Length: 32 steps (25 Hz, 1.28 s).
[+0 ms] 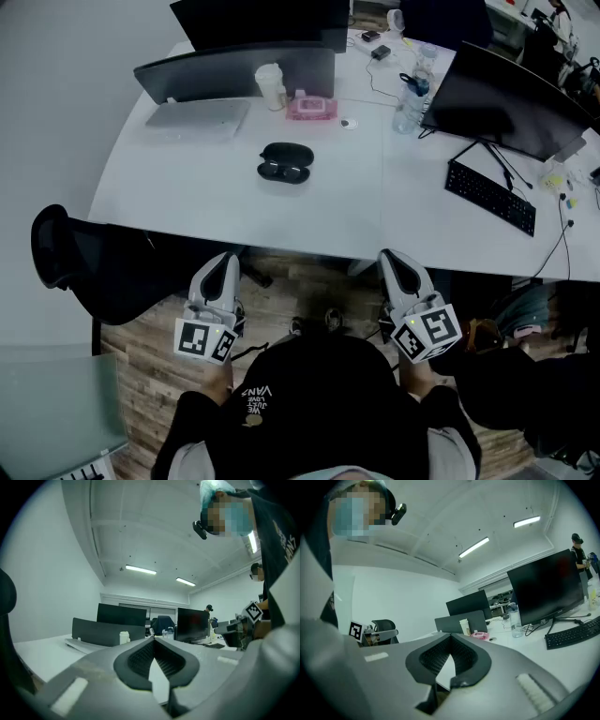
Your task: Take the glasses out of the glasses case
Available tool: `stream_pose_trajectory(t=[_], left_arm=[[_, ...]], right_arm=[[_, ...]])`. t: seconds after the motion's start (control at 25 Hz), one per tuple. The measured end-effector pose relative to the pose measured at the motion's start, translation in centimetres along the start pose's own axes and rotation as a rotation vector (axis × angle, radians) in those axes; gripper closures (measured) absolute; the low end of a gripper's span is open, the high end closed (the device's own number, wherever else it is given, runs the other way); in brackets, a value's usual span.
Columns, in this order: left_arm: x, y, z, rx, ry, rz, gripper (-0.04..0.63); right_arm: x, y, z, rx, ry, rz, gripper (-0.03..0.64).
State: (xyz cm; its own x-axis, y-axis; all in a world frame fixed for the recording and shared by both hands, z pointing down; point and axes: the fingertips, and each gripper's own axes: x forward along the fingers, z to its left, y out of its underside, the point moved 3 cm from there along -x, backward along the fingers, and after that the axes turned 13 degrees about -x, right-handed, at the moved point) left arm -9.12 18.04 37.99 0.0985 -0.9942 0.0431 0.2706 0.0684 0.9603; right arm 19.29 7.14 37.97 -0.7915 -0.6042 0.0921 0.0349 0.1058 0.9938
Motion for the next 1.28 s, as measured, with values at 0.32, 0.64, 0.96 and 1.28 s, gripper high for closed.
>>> stream_pose_trajectory(t=[0.32,0.64,0.96,1.28], left_arm=[[1.1,0.7,-0.7,0.004,-0.025,-0.001,0.594],[1.9,1.8,-1.0,0.041,-0.066,-0.002,0.594],[3.0,1.9,1.9,0.021,-0.058,0.007,0.595],[5.6,-0.1,6.2,0.023,0.032,0.032,0.594]], right_arm=[[0.6,0.3,-1.5,0.006,-0.039,-0.012,0.618],[1.4,1.3,-2.5,0.008,-0.12,0.0,0.618],[3.9,1.6,-1.5,0.008,-0.115,0.036,0.618],[6.4,0.8,0.2,0.022,-0.014,0.048,0.618]])
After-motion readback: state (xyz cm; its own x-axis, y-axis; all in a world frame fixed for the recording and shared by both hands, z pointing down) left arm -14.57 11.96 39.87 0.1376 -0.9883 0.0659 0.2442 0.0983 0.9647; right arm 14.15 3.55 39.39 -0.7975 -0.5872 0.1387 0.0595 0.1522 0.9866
